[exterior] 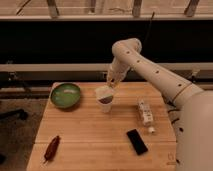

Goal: Place the white sponge in the ceramic cup

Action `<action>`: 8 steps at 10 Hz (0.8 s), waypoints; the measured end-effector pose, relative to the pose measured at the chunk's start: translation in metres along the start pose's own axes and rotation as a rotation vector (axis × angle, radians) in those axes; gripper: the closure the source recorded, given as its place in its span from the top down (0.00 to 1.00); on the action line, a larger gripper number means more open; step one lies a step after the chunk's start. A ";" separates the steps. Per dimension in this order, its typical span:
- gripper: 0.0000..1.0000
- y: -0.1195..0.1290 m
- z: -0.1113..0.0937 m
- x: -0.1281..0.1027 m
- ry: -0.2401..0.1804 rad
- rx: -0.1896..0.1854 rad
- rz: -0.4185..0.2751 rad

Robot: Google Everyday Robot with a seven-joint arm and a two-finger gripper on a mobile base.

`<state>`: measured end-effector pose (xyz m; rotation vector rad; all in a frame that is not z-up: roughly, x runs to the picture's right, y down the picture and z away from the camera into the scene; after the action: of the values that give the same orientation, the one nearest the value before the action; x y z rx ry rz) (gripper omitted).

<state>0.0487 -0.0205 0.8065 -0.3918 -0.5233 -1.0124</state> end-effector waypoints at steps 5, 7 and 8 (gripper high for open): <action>0.75 0.005 -0.005 -0.003 -0.006 -0.003 -0.006; 0.75 0.006 -0.009 -0.003 -0.003 -0.001 -0.008; 0.75 0.006 -0.010 -0.003 -0.001 0.000 -0.010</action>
<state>0.0553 -0.0208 0.7963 -0.3902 -0.5267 -1.0217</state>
